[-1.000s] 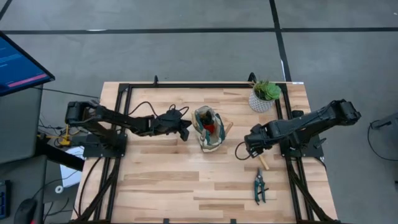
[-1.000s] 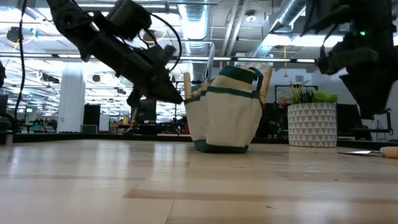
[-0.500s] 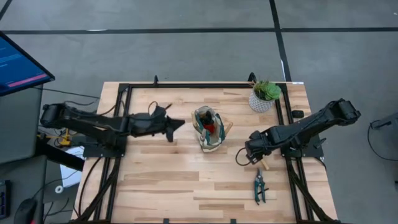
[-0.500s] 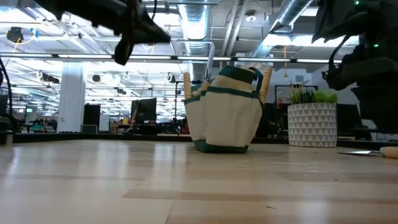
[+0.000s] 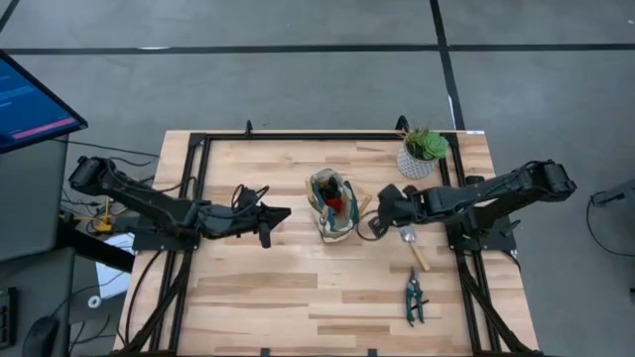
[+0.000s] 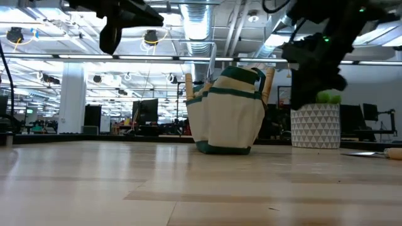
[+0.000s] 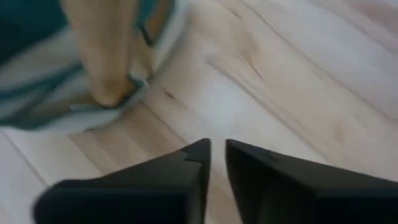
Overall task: Pick & Place Garden tools in Gardening bag
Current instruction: Adjust the gardening bag
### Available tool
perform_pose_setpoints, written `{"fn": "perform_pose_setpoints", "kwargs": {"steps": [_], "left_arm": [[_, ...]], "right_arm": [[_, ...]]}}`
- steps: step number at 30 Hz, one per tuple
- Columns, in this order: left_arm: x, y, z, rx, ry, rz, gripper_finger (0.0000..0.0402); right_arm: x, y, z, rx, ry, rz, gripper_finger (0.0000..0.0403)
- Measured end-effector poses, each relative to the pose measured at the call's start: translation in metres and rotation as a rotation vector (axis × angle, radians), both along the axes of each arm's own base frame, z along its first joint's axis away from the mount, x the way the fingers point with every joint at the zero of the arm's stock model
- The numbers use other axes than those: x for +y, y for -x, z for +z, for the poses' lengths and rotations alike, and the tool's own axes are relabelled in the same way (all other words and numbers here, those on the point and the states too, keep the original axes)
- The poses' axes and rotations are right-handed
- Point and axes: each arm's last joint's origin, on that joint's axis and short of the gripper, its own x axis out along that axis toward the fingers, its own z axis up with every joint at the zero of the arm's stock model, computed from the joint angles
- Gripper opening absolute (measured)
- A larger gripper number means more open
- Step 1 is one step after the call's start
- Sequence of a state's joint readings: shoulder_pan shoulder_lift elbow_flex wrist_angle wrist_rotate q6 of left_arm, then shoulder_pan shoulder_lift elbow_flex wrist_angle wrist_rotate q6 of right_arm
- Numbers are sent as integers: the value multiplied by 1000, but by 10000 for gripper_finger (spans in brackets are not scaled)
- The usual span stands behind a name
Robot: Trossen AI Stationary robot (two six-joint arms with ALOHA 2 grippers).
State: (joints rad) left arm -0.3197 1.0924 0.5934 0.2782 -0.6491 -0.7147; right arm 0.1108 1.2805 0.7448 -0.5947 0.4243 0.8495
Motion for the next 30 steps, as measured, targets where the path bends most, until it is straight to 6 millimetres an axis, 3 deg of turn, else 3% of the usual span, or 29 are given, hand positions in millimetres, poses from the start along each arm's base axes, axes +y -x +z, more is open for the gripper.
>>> {"fn": "perform_pose_setpoints", "kwargs": {"steps": [4, 14, 24, 30], "left_arm": [[-3, 1, 0, 1, -1, -15, 2], [-8, 2, 0, 3, -3, -35, 2], [-8, 2, -1, 6, -1, -32, 2], [-8, 2, -1, 3, 5, -31, 2]], "right_arm": [[-6, -12, 5, -87, 8, 62, 4], [-3, -31, 2, -213, -78, 109, 2], [3, -56, -19, -243, -206, 220, 2], [4, -71, 6, -253, -148, 321, 1]]}}
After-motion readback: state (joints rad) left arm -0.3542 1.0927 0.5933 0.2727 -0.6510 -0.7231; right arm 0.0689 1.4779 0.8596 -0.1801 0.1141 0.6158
